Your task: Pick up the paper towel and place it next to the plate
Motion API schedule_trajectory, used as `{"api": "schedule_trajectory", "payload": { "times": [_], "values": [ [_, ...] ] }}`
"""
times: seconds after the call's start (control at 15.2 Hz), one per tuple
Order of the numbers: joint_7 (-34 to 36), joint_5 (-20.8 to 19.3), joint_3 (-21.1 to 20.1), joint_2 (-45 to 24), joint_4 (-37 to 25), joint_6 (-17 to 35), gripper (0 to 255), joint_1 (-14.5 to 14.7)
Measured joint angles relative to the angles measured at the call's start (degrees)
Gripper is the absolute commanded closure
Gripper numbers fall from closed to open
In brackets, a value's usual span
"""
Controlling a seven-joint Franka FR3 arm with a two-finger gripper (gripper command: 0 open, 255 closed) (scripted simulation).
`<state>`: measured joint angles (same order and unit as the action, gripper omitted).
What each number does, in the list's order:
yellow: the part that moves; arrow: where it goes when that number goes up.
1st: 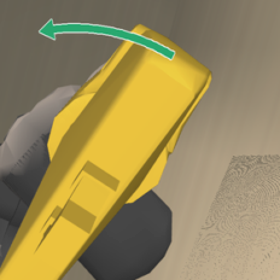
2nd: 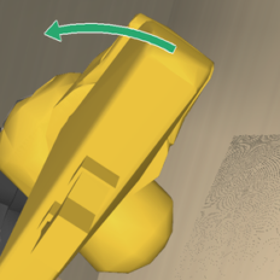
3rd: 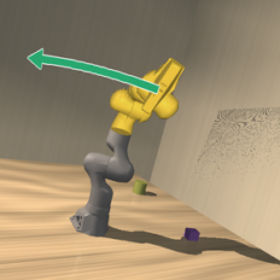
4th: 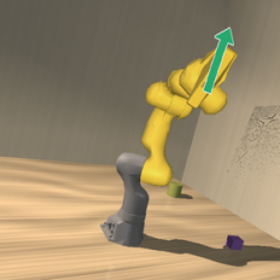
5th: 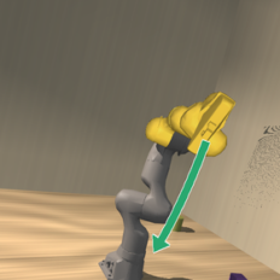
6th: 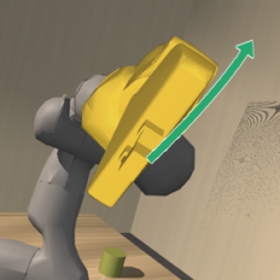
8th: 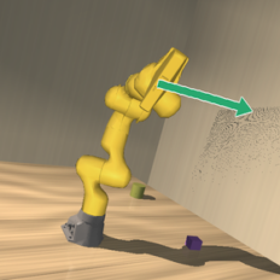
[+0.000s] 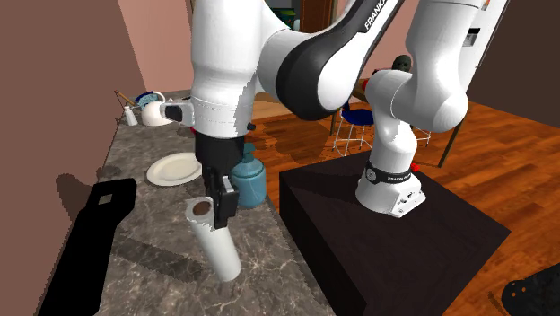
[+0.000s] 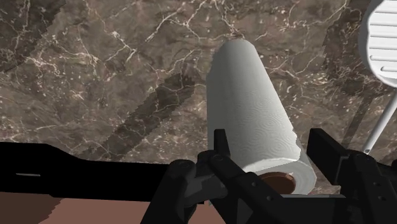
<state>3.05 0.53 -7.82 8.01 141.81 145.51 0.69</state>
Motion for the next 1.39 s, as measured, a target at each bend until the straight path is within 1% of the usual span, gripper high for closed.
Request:
{"api": "schedule_trajectory", "payload": {
  "times": [0.66, 1.39],
  "values": [
    [-0.72, 0.82, 0.35, 4.84, -3.66, -8.47, 255, 0.17],
    [-1.13, 1.18, 0.72, 8.36, -8.97, -17.29, 255, 0.23]
  ]
}}
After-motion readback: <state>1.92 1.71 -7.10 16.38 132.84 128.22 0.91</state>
